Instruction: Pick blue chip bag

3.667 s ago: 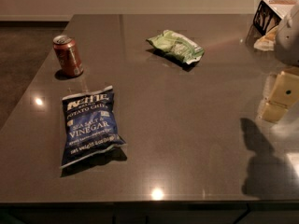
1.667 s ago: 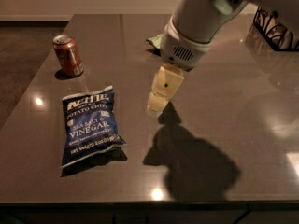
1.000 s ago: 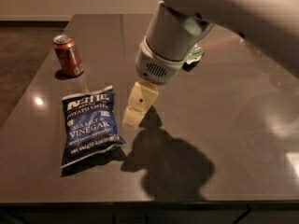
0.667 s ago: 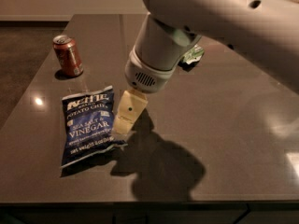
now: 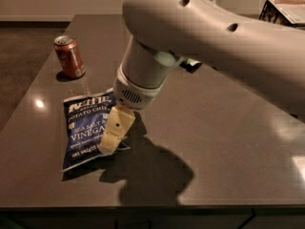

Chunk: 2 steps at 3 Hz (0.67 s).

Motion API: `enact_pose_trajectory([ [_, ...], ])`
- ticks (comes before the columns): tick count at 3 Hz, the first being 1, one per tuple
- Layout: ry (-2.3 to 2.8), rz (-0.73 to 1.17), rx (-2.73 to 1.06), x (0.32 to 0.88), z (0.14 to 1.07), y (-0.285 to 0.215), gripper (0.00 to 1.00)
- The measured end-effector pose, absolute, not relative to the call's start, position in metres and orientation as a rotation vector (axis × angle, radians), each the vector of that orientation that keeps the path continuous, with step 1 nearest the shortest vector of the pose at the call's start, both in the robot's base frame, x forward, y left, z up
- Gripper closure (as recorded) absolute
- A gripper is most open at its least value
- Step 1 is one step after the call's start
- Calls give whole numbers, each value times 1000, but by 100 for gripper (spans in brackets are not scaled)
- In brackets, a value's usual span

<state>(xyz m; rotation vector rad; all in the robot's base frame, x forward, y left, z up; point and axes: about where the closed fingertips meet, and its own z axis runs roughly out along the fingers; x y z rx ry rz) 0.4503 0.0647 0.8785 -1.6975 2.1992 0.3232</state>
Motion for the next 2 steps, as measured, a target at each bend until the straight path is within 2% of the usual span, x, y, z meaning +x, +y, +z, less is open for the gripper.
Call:
enact_pose_trajectory([
  [2, 2207, 309, -1709, 450, 856, 87, 0],
])
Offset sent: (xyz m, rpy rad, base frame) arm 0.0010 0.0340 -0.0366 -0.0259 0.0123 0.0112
